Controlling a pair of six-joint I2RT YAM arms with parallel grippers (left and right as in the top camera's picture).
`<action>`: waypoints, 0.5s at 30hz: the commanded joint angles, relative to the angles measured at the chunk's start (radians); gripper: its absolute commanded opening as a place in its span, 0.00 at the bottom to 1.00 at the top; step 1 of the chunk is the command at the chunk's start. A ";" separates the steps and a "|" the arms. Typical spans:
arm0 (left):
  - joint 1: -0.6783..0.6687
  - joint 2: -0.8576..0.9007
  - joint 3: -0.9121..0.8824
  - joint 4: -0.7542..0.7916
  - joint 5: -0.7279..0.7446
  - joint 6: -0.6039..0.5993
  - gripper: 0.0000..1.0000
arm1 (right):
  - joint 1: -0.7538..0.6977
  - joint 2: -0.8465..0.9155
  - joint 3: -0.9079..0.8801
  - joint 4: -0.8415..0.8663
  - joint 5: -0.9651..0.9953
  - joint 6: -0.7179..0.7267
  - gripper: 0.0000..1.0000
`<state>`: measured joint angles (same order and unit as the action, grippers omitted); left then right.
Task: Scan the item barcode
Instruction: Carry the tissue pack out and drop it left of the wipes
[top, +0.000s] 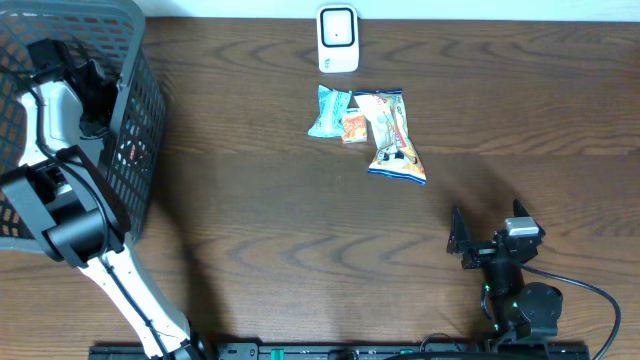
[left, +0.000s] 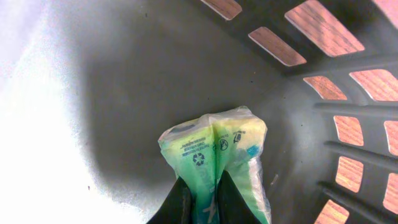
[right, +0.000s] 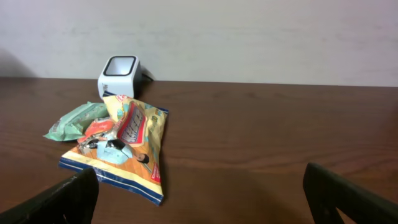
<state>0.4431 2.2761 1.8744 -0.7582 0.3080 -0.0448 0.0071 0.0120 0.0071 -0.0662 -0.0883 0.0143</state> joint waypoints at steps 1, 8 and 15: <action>0.017 -0.027 -0.010 -0.014 -0.025 -0.056 0.07 | 0.008 -0.005 -0.001 -0.005 0.008 0.004 0.99; 0.070 -0.234 -0.010 -0.026 -0.009 -0.168 0.07 | 0.008 -0.005 -0.001 -0.005 0.008 0.004 0.99; 0.084 -0.486 -0.010 -0.021 0.009 -0.201 0.07 | 0.008 -0.005 -0.001 -0.005 0.008 0.004 0.99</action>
<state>0.5343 1.8904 1.8557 -0.7795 0.3054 -0.2108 0.0071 0.0120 0.0071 -0.0662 -0.0883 0.0143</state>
